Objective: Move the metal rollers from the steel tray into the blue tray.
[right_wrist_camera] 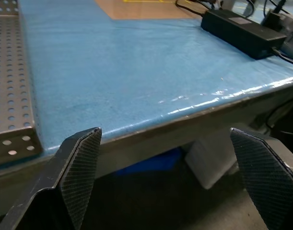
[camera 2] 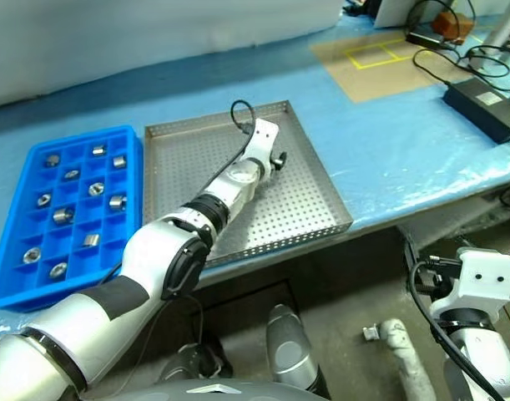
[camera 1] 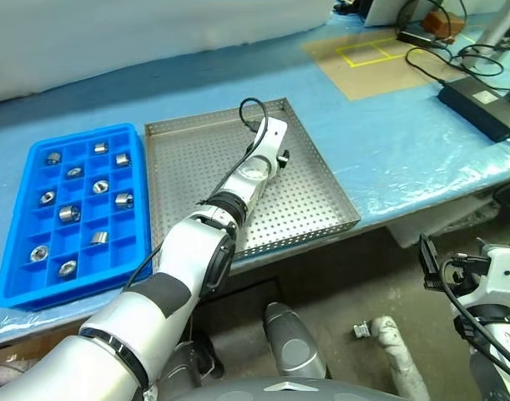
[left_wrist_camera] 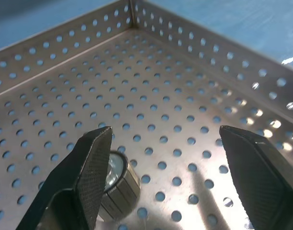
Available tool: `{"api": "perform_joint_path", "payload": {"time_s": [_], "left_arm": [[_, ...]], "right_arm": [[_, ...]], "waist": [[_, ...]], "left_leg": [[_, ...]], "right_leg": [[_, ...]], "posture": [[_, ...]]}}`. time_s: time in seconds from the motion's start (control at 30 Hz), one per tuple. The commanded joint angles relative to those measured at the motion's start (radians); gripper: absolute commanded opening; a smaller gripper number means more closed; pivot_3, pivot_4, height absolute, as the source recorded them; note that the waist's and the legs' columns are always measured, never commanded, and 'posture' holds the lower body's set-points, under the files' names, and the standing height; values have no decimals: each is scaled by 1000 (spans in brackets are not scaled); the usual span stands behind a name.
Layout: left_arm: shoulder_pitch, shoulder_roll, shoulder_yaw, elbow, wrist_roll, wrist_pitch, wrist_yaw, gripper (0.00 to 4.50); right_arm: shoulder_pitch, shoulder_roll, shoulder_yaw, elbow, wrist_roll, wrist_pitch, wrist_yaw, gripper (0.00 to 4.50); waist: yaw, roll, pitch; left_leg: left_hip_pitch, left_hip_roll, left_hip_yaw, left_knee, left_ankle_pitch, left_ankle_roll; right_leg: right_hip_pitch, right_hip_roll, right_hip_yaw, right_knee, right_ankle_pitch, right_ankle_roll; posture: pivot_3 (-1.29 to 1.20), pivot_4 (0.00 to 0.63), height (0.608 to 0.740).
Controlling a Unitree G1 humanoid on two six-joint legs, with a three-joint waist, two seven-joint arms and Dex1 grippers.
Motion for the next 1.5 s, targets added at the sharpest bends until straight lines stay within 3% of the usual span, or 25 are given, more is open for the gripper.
{"api": "perform_joint_path", "payload": {"time_s": [0.03, 0.43, 0.57, 0.73, 1.0, 1.17, 1.3, 1.5], "left_arm": [[10, -29, 14, -16, 12, -8, 107, 3769], [60, -8, 70, -12, -10, 29, 169, 3769], [76, -8, 141, -15, -69, 53, 158, 2876], [65, -6, 159, -19, -72, 43, 153, 1145], [20, -4, 160, -38, -70, -97, 41, 1101], [12, 26, 99, -65, -20, -221, 16, 1101], [47, 47, 96, -128, -64, -343, -158, 1101], [139, 92, 97, -295, -126, -379, -291, 1101]], "right_arm": [[15, 5, -23, -30, -1, -10, -6, 4500], [-24, -15, 13, 14, -31, -9, -4, 4500], [-13, -9, 5, 20, -36, -18, -2, 4500], [-18, -6, 18, 26, -47, -18, -5, 4500], [-60, -15, 58, 62, -65, -20, -1, 4500], [-189, -44, 72, 148, -17, -11, 37, 4500], [-311, -111, 128, 269, -23, -7, 95, 4500], [-489, -161, 232, 485, -43, -50, 178, 4500]], "waist": [[-14, 0, 0], [-60, 0, 0], [-60, 0, 0], [-68, 0, -1], [-70, 0, -1], [-68, -1, 0], [-46, -2, 0], [19, -3, 1]], "left_leg": [[0, -1, 0, 0, -1, 1], [0, -10, -1, 2, -6, 9], [2, -10, -1, 2, -6, 9], [2, -10, -1, 2, -6, 9], [1, -11, -1, 2, -6, 9], [1, -12, -1, 2, -6, 10], [1, -13, -1, 3, -6, 11], [2, -12, -2, 9, -4, 16]], "right_leg": [[0, -1, 0, -1, 0, 0], [7, -9, 0, -9, 2, 6], [9, -9, -1, -9, 2, 6], [10, -9, -1, -9, 2, 7], [9, -10, -1, -9, 3, 7], [9, -12, -2, -9, 4, 10], [10, -14, -3, -9, 5, 12], [12, -14, -4, -2, 6, 11]], "posture": [[-877, 150, 740], [-853, 150, 740], [-853, 150, 740], [-844, 150, 740], [-780, 150, 740], [-653, 150, 740], [-517, 150, 740], [-306, 150, 740]]}}
